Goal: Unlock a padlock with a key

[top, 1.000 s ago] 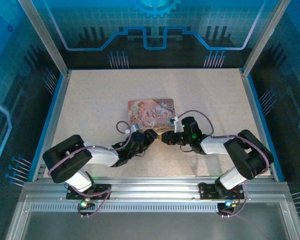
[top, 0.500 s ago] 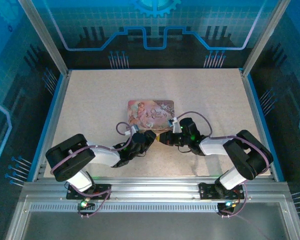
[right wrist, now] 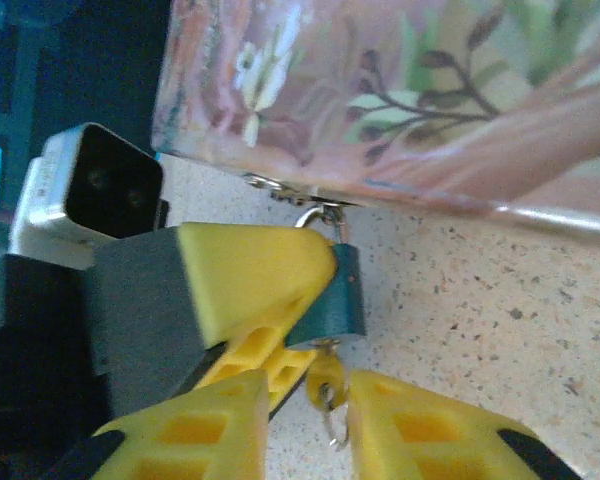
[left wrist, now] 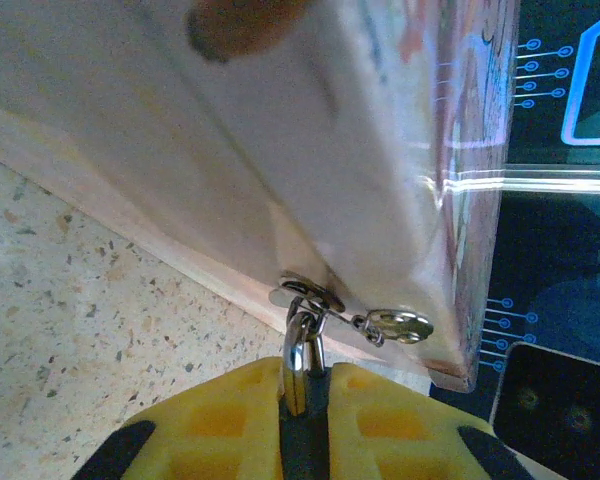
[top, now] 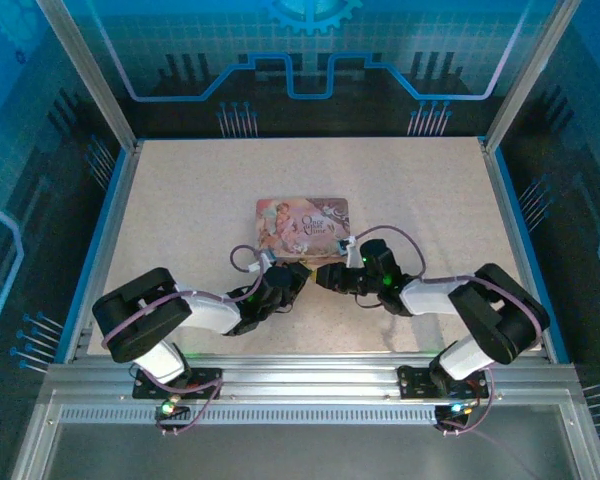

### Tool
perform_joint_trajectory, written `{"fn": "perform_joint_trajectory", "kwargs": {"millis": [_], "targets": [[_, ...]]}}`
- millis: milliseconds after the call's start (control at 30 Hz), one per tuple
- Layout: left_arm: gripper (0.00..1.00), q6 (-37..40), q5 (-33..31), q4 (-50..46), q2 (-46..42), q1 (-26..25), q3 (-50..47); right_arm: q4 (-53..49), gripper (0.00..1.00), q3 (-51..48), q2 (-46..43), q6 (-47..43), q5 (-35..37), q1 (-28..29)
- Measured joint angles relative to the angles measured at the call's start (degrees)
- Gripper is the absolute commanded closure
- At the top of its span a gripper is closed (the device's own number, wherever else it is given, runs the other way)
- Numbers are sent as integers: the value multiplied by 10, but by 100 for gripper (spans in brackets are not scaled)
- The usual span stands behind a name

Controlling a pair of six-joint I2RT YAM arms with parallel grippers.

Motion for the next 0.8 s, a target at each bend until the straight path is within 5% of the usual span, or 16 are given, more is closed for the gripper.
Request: {"fn": "perform_joint_trajectory", "kwargs": {"millis": [433,800], "targets": [[100,-6,-2,-42,-26,0,0,-224,29,-16,-278,-335,124,25],[100,-76,14,-233,-84,7,51,-228,22,-56,-352,-630,255,144]]}}
